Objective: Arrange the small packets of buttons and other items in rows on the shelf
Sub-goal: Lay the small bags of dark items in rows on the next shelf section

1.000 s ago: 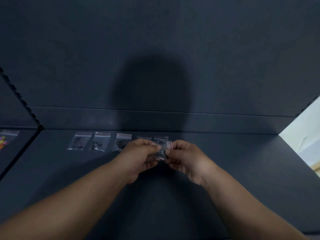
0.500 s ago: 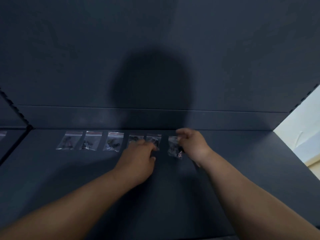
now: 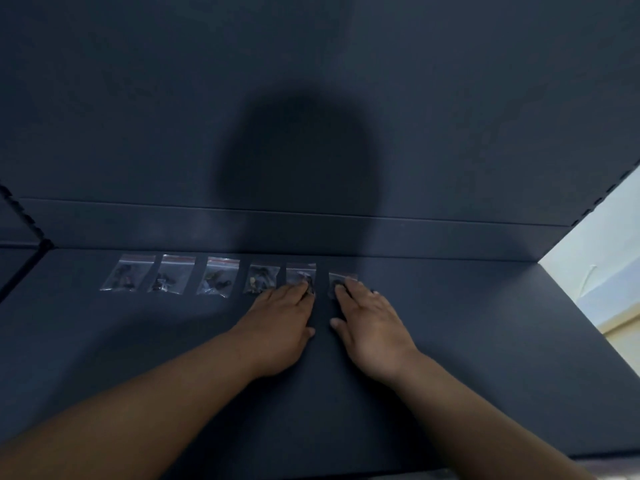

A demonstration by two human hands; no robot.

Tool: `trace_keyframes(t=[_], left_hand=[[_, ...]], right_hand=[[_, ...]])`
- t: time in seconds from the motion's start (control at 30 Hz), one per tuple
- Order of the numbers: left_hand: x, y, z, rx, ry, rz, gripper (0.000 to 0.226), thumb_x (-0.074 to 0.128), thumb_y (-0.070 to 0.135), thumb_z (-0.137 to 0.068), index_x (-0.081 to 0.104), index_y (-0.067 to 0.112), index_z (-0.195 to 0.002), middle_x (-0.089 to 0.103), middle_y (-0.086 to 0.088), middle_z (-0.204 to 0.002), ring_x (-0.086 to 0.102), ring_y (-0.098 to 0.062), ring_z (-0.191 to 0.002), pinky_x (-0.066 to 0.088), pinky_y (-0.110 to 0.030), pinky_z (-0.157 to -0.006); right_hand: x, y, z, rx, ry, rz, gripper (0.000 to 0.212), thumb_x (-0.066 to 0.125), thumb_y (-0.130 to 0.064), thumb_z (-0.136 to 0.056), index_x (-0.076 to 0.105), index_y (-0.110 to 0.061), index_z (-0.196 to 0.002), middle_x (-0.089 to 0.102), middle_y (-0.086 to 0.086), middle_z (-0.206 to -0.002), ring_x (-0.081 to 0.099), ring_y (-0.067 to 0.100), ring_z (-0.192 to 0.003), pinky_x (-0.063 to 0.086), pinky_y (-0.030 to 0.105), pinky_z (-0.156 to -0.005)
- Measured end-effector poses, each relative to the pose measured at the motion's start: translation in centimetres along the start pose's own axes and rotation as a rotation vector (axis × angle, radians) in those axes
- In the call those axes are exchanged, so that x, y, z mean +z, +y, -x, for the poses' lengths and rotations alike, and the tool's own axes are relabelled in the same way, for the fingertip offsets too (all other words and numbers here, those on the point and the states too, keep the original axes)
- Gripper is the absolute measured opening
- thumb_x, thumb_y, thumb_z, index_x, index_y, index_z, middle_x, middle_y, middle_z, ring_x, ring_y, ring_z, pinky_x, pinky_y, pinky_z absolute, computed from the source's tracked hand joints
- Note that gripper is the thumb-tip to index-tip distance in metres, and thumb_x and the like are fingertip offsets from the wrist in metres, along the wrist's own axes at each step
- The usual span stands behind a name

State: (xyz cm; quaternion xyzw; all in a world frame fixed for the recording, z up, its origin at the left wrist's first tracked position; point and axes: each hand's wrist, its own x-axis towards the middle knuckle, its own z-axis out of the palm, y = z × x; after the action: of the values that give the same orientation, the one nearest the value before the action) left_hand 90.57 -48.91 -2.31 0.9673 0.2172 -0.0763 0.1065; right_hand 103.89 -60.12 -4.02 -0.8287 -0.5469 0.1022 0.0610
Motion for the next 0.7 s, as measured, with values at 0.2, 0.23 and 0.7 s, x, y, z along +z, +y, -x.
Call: trace_keyframes(t=[0.2,0.23,0.7], left_hand=[[0.1,0.3,-0.2,-0.002,-0.009,0.005,0.065,0.035,0.041,-0.098,0.009,0.016,-0.151,-0.001,-0.004,-0.16,0.002,-0.021,-0.147,0.001,-0.037,-0.119],[0.1,0.3,-0.3,-0.002,-0.011,0.007,0.065,0.035,0.042,-0.098,0.009,0.016,-0.151,-0.001,-0.004,-0.16,0.001,-0.021,-0.147,0.001,-0.037,-0.119],[-0.1,-0.5,0.7,-0.049,0.138,0.023,0.069,0.038,0.047,-0.096,0.008,0.019,-0.151,-0.002,-0.001,-0.161,-0.006,-0.018,-0.147,-0.003,-0.037,-0.118]], right_hand=[[-0.7,1.3,-1.1,-0.061,-0.022,0.052,0.065,0.032,-0.047,-0.098,0.011,-0.017,-0.151,0.003,0.001,-0.16,0.001,0.014,-0.147,-0.003,0.028,-0.118],[-0.8,1.5,-1.1,-0.07,-0.021,0.054,0.065,0.032,-0.048,-0.098,0.011,-0.017,-0.151,0.003,0.001,-0.16,0.001,0.014,-0.147,-0.003,0.028,-0.118],[-1.6,-0.2,-1.0,-0.068,0.099,0.005,0.064,0.033,-0.049,-0.096,0.015,-0.02,-0.15,0.002,0.0,-0.16,0.002,0.015,-0.147,-0.001,0.033,-0.12]])
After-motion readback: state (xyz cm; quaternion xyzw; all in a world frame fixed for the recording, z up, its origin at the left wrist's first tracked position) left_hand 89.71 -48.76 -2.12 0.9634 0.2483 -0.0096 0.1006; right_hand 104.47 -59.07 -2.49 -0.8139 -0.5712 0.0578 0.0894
